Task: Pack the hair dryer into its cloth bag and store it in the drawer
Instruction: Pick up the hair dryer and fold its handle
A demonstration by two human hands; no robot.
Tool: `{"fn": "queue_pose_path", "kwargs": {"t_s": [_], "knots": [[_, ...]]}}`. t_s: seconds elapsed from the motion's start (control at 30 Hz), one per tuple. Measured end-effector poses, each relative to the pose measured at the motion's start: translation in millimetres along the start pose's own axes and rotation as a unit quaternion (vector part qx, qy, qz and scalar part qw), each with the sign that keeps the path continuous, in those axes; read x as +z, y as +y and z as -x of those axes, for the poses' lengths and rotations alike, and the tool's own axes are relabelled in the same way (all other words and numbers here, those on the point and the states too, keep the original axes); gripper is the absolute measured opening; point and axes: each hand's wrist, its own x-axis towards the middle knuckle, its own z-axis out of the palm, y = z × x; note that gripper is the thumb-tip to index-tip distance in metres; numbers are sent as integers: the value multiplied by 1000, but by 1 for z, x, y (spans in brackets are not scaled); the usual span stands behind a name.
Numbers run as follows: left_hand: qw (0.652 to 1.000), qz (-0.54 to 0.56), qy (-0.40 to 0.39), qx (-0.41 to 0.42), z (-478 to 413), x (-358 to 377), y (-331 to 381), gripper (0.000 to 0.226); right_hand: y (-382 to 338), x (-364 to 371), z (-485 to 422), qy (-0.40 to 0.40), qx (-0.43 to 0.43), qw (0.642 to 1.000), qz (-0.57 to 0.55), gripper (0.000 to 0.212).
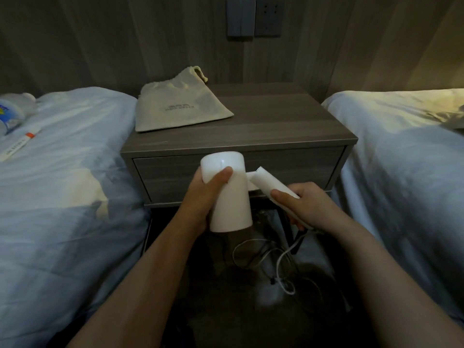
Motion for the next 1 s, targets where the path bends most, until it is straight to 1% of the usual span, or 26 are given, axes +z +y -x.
{"fn": "queue_pose_path", "kwargs": {"t_s": [0.1,0.2,0.27,0.3,0.37,0.4,0.43,0.5,0.57,0.63,0.67,0.7,0.73,0.77,0.8,0.83,0.9,1.0], "knots": [[998,25,56,28,2,4,-4,41,-1,2,1,-1,-13,1000,4,34],[995,54,75,39,2,5,-9,33,-3,0,1,4,-9,1000,22,39],[993,71,84,40,4,9,-12,32,-4,3,1,7,7,1000,17,42],[991,93,92,33,4,13,-14,35,-6,9,0,17,25,999,-13,44],[981,152,117,-2,4,22,-18,48,-10,28,0,50,88,989,-103,49],[978,166,128,-21,3,25,-20,54,-11,35,-1,63,111,984,-128,52],[977,167,129,-37,1,27,-22,57,-11,39,-2,67,121,983,-120,54],[982,148,97,-62,-3,26,-24,63,-8,36,-3,63,120,986,-100,54],[992,102,45,-55,-5,22,-22,68,-4,23,-5,79,97,988,-93,54],[1000,5,8,6,-7,16,-17,73,-1,8,-6,105,68,991,-45,50],[996,-77,-11,53,-9,12,-15,78,0,2,-6,112,52,992,1,46],[976,-186,-34,107,-12,8,-14,83,2,-3,-6,114,31,991,55,43],[938,-305,-61,151,-14,4,-14,86,4,-8,-6,110,13,987,115,43],[891,-406,-98,179,-14,2,-15,88,6,-12,-5,103,1,980,168,43],[850,-471,-142,188,-11,1,-16,89,6,-16,-3,91,-6,973,211,44],[825,-501,-187,182,-9,1,-19,90,7,-19,-2,74,-12,968,240,46],[800,-520,-252,164,-4,4,-23,90,9,-22,1,29,-19,965,260,46],[766,-553,-293,147,-5,3,-28,88,10,-24,3,-29,-35,963,267,48]]}}
